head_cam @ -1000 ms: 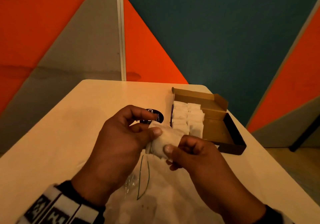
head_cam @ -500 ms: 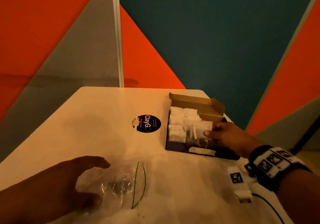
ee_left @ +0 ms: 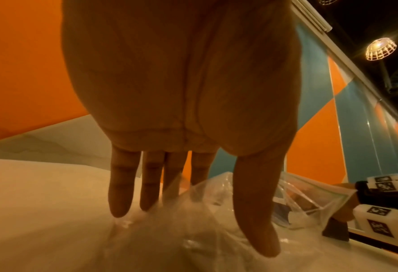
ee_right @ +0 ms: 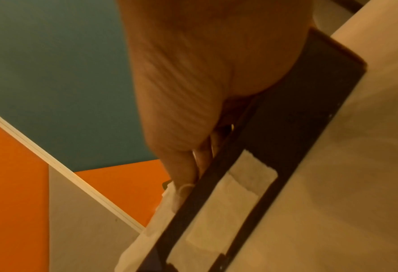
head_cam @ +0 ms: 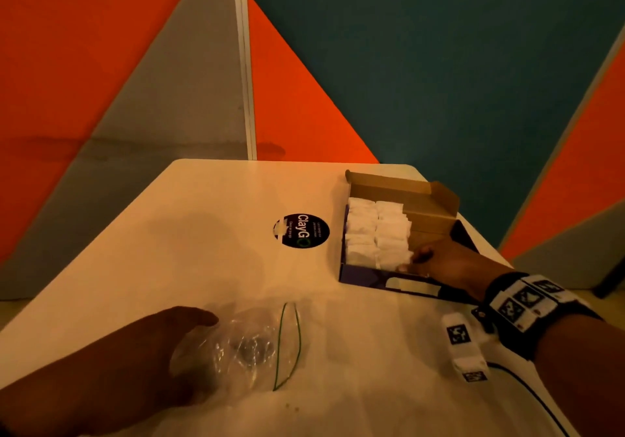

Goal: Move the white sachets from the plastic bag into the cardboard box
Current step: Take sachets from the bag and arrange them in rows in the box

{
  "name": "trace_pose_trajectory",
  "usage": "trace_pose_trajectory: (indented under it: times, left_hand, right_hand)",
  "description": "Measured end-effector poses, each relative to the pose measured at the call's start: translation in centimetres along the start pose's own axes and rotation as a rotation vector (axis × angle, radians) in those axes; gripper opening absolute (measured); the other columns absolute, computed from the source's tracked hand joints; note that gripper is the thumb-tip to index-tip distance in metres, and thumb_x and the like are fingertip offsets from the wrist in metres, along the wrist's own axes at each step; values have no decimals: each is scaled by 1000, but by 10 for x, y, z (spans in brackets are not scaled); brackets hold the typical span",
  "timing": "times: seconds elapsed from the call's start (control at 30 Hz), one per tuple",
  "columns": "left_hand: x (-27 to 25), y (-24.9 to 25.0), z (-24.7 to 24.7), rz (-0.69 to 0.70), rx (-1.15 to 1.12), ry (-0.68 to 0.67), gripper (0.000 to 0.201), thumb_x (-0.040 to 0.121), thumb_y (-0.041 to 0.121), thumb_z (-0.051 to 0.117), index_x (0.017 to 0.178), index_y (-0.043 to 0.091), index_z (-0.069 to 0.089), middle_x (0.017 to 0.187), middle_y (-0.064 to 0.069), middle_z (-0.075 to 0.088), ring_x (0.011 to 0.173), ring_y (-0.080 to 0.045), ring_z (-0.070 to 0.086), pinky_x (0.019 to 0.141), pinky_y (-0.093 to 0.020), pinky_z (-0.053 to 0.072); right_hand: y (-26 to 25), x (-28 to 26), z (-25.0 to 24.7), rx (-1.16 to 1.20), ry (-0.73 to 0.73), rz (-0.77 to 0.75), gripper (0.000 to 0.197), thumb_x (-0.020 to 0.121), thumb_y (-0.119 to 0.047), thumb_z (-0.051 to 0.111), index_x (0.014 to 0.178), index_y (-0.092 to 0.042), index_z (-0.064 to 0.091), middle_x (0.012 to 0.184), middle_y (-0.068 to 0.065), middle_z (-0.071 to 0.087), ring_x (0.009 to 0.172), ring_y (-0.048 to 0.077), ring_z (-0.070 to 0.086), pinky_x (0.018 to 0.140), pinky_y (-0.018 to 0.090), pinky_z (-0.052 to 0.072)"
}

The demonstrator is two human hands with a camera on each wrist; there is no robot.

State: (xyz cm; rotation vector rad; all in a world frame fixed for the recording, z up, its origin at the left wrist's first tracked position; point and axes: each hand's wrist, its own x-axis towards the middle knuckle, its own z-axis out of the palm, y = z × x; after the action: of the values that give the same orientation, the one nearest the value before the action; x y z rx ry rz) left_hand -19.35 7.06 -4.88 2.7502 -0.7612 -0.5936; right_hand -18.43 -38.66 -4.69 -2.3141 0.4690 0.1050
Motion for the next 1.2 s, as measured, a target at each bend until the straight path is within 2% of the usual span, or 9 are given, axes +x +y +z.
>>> trace_pose_trajectory:
  times: [0.2,0.3,0.43,0.53,0.7,0.83,0.93,1.03,1.2]
  left_hand:
    - [1,20,-14,62,36,81,69,77,53,73,136,51,36,132,28,37,117,6,44,99,-13,39]
    - [1,20,-18,26,37,9,64,74,65,70,127,57,37,123,29,38,108,4,50,97,-18,45]
    - [4,22,-16,-10,122,5,60,78,57,71,132,50,43,110,21,41,96,-3,50,80,-14,44]
    - [5,24,-15,-9,120,2,57,82,50,71,134,44,49,108,21,45,91,0,46,70,-6,34]
    - [6,20,-12,-28,-1,21,54,77,38,79,126,42,59,99,24,55,86,2,55,81,-17,50]
    - [4,20,-15,-18,16,-26,63,77,33,80,134,40,52,106,14,69,90,1,58,88,-18,50]
    - [3,18,-16,-8,14,-46,63,79,25,76,134,40,50,103,12,71,85,3,57,79,-13,48]
    - [4,15,-16,-7,-20,-34,58,80,20,72,132,38,53,97,11,73,80,4,61,69,-7,46]
    - [4,12,-16,-64,-115,47,47,83,18,70,126,33,59,93,14,71,82,3,61,85,-24,55]
  right_hand:
    - [5,-13,-17,148,212,40,24,83,-40,72,105,-32,66,123,-1,62,108,24,59,100,49,47]
    - [-19,-48,-8,32,328,-64,15,90,-33,66,104,-31,61,114,2,63,101,24,60,85,40,52]
    - [-76,-109,41,-82,93,-341,10,89,-29,67,94,-38,65,98,-20,64,90,0,60,67,12,44]
    - [-105,-132,86,-259,-119,-501,17,92,-28,63,100,-42,69,102,-29,63,92,-11,58,72,5,46]
    - [-118,-116,130,-364,-245,-558,31,93,-16,57,114,-34,71,117,-14,68,104,4,62,97,21,49]
    - [-122,-113,140,-303,-303,-604,44,86,-25,72,127,-33,62,126,-15,60,113,0,55,96,9,42]
    - [-125,-114,147,-299,-306,-615,47,87,-14,71,132,-23,58,119,-12,58,108,-1,53,79,-5,36]
    - [-122,-110,156,-253,-284,-636,31,86,-11,71,116,-19,69,110,-6,67,98,6,62,79,5,45]
    - [-120,-108,169,-319,-293,-710,24,92,-20,65,115,-21,72,113,-6,69,102,5,62,88,2,40]
